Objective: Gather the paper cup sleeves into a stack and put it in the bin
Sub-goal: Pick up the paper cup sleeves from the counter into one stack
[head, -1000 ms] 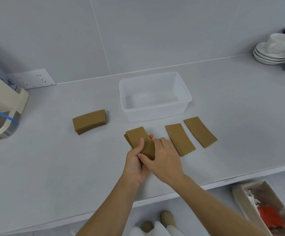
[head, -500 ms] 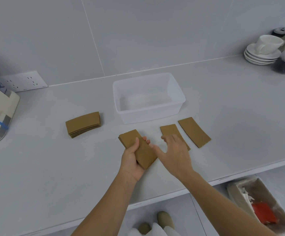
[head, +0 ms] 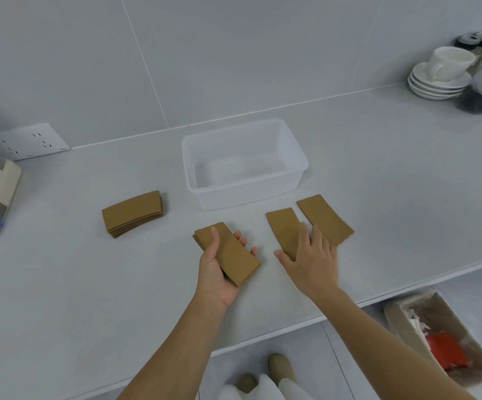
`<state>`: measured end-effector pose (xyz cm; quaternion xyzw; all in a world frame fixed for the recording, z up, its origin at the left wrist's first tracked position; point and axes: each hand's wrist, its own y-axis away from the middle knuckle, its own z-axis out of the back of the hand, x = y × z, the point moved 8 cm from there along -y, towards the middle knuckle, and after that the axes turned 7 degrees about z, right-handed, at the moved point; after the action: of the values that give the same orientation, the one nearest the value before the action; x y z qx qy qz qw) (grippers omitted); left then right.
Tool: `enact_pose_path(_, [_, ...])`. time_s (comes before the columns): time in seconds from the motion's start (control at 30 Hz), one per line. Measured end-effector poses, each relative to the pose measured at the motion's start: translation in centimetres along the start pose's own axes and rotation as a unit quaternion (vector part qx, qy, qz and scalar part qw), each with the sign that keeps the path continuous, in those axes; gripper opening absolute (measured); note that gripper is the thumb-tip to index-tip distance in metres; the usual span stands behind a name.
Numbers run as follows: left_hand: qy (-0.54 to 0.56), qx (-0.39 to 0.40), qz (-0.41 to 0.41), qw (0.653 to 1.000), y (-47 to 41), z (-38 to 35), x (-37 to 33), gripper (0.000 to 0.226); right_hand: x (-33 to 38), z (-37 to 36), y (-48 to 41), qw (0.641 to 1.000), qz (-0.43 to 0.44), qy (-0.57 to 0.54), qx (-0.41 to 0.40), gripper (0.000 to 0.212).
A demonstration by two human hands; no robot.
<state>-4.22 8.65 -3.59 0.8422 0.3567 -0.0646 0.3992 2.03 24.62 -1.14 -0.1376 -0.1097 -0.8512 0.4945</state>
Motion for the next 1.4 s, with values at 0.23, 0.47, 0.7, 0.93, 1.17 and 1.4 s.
enact_pose_path(0.23, [0.006,0.009,0.013,1.000,-0.2,-0.4,0.3,0.051,0.8,-0.2,0.1,0.999,0.037,0.032,-0.005,0.050])
enact_pose_path(0.47, [0.008,0.017,0.022,1.000,-0.3,-0.4,0.0,0.059,1.8,1.0,-0.3,0.995,0.052,-0.027,-0.077,0.036])
enact_pose_path(0.7, [-0.001,0.021,0.014,1.000,-0.2,-0.1,-0.7,0.061,5.8,3.1,-0.2,0.975,0.126,-0.124,-0.137,0.036])
enact_pose_path(0.93, [-0.039,0.086,0.011,0.995,0.4,-0.7,-1.7,0.069,10.5,2.7,1.3,0.957,0.197,-0.196,-0.082,0.046])
enact_pose_path(1.17, [-0.044,0.081,0.028,0.995,0.5,-0.1,-2.2,0.079,13.1,1.1,2.6,0.954,0.240,-0.177,-0.037,0.047])
enact_pose_path(1.4, [-0.022,0.072,0.036,0.997,0.7,0.5,-2.5,0.058,13.7,0.3,2.8,0.953,0.262,-0.146,-0.032,0.039])
